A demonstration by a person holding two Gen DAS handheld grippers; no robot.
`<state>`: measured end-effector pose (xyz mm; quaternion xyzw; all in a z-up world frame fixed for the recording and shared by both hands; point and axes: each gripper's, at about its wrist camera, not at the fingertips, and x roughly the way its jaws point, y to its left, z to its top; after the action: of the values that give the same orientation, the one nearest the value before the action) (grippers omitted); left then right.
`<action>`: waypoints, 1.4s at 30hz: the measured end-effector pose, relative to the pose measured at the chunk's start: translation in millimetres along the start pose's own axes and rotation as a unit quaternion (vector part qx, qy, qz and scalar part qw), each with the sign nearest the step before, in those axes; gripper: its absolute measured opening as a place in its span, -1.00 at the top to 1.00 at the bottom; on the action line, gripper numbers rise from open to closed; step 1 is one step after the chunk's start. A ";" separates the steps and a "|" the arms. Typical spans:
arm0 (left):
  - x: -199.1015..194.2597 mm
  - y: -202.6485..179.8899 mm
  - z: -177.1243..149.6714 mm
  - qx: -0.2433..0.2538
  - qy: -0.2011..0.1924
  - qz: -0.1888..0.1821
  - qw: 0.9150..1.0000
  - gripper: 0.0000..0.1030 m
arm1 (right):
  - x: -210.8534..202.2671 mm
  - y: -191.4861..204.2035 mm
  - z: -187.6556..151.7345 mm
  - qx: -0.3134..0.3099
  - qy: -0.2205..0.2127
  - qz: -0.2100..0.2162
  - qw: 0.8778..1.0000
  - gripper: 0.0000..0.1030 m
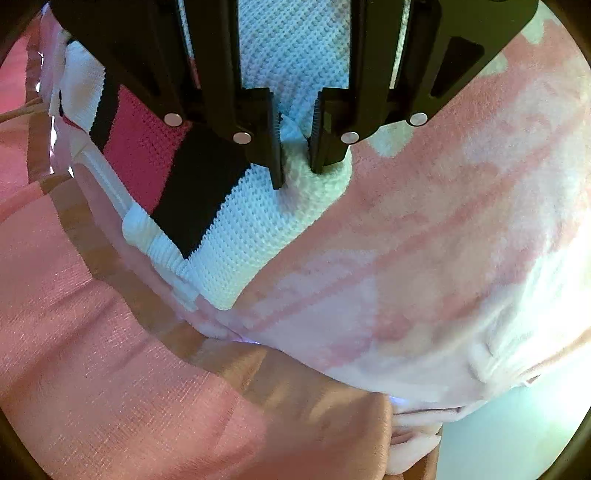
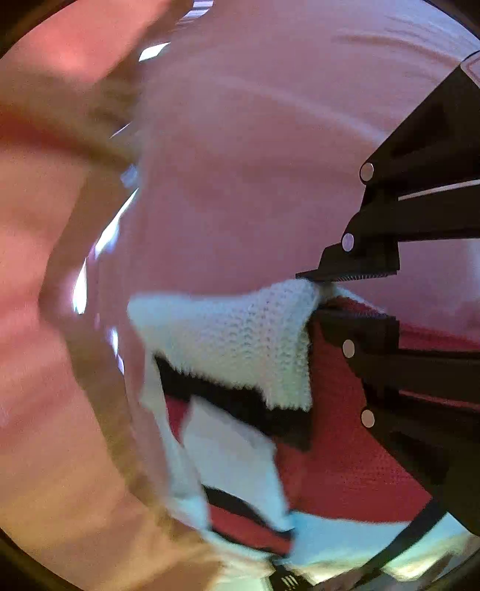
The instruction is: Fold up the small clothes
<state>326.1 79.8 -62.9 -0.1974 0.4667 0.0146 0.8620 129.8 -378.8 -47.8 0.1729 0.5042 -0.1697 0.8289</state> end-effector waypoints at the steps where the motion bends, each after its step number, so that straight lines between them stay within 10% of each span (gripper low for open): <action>1: 0.9 -1.2 -0.2 0.002 0.000 0.003 1.000 0.74 | 8.5 -11.1 -3.4 0.019 0.025 0.011 0.999 0.68; 8: -24.6 -17.6 -8.4 0.022 -0.007 0.015 1.000 0.73 | -17.6 -17.8 8.8 0.060 -0.005 0.060 0.996 0.45; 12: -73.4 -64.4 -32.2 0.091 -0.022 -0.071 0.993 0.55 | -37.2 -3.1 28.1 0.038 -0.040 0.068 0.996 0.37; 14: -82.0 -100.3 -57.4 0.146 -0.015 -0.105 0.984 0.46 | -33.6 3.5 44.8 0.028 -0.053 0.069 0.996 0.11; 18: -59.0 -195.1 -130.5 0.297 0.060 -0.186 0.935 0.45 | 2.2 9.6 96.8 0.020 -0.056 0.056 0.997 0.11; 21: -28.3 -227.2 -167.3 0.345 0.083 -0.164 0.920 0.57 | 40.4 7.1 122.3 0.044 -0.029 0.068 0.996 -0.01; 25: -20.3 -231.2 -175.1 0.361 0.065 -0.156 0.917 0.57 | 69.9 6.7 127.7 0.044 -0.017 0.093 0.995 0.82; 31: -21.5 -223.6 -180.7 0.351 0.061 -0.168 0.919 0.56 | 80.4 -17.7 120.5 0.076 -0.031 0.073 0.994 0.84; 36: -53.7 -204.7 -153.4 0.318 0.060 -0.209 0.923 0.27 | 0.6 22.4 106.9 0.019 -0.091 0.099 0.991 0.54; 38: -63.7 -179.1 -124.4 0.290 0.044 -0.190 0.937 -0.03 | -15.0 46.1 89.0 -0.013 -0.067 0.129 0.989 0.02; 42: -68.7 -102.9 -64.4 0.195 0.026 -0.149 0.969 -0.12 | -5.7 81.9 43.9 -0.053 -0.018 0.116 0.992 -0.02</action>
<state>257.4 -26.9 -5.0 -0.0934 0.4482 -0.2103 0.8638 198.7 -326.0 -14.3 0.1829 0.4740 -0.0482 0.8600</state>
